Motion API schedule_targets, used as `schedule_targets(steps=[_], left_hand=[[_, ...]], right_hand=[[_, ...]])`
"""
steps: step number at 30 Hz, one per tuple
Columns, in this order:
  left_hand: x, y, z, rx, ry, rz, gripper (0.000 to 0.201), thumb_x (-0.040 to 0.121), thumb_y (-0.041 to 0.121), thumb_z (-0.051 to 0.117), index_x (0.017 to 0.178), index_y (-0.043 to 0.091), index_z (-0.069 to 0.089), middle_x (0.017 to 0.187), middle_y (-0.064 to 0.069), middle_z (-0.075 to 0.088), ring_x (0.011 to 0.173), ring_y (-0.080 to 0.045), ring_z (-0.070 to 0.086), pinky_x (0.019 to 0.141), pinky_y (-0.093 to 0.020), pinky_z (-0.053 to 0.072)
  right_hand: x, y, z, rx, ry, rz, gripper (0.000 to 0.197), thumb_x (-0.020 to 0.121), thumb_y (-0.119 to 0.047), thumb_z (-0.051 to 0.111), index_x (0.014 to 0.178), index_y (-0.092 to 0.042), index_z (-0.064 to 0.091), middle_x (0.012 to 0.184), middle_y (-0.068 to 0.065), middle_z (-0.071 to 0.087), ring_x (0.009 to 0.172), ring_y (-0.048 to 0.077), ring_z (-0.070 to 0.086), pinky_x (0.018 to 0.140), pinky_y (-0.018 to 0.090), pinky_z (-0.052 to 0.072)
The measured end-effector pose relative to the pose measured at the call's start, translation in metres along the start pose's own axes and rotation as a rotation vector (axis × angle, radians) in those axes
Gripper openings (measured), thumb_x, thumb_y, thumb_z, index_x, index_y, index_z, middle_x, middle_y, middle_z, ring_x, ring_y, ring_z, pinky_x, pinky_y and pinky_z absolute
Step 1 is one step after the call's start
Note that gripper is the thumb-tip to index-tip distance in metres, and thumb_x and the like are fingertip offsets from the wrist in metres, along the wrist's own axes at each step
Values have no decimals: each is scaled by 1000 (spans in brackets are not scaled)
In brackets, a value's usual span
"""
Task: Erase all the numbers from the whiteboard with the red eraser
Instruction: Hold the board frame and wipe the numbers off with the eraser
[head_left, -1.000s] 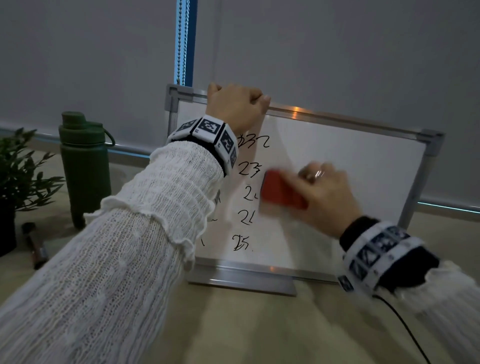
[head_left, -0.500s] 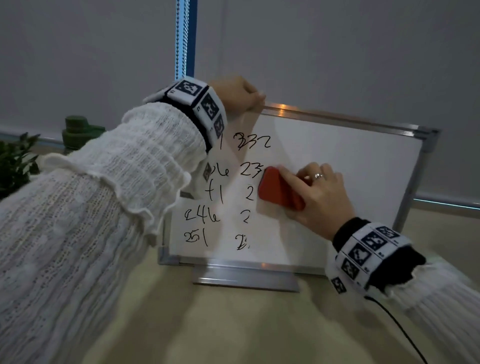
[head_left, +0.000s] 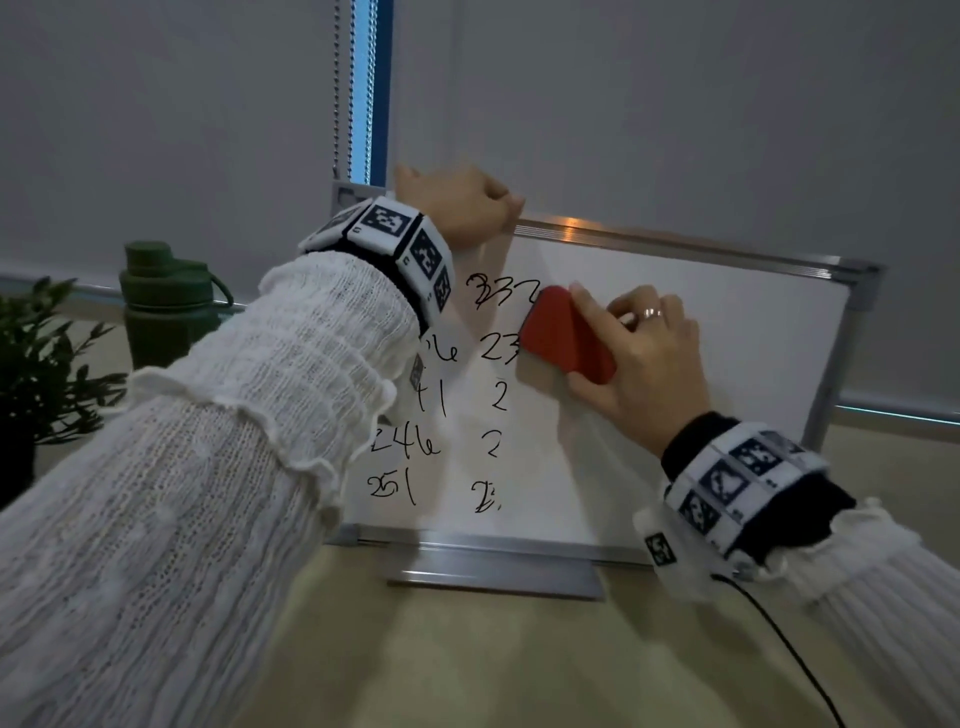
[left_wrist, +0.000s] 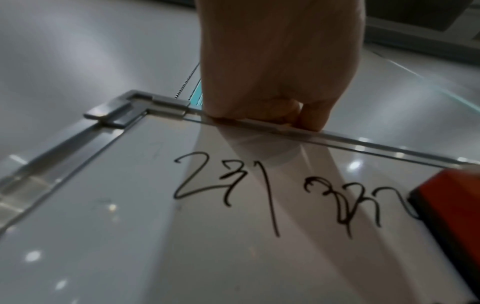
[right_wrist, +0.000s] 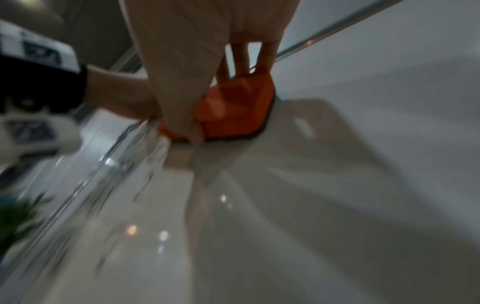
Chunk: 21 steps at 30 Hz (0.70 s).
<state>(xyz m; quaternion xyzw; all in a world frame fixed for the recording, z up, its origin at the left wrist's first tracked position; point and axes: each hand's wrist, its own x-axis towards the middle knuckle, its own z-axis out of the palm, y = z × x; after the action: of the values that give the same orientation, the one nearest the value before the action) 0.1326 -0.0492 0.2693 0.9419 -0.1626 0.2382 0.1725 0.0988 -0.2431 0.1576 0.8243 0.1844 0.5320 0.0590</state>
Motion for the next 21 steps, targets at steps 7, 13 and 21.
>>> schedule_targets(steps=[7,13,21], left_hand=[[-1,1,1,6,13,3,46,96,44,25,111,23,63,92,0,57,114,-24,52,113,-48,7],[-1,1,1,2,34,22,44,96,43,26,114,25,62,99,3,59,115,-21,51,110,-44,12],[-3,1,0,3,38,26,46,96,44,24,112,24,62,93,1,58,110,-23,53,110,-44,14]], right_hand=[[-44,-8,18,-104,-154,-457,74,51,-34,66,121,-24,45,84,7,61,73,24,39,56,32,38],[37,-5,-7,-39,-22,-26,71,62,-47,45,126,-17,55,89,18,58,77,36,53,60,38,42],[-34,-12,9,-120,-143,-386,81,48,-35,74,123,-22,46,83,10,61,71,27,46,55,35,39]])
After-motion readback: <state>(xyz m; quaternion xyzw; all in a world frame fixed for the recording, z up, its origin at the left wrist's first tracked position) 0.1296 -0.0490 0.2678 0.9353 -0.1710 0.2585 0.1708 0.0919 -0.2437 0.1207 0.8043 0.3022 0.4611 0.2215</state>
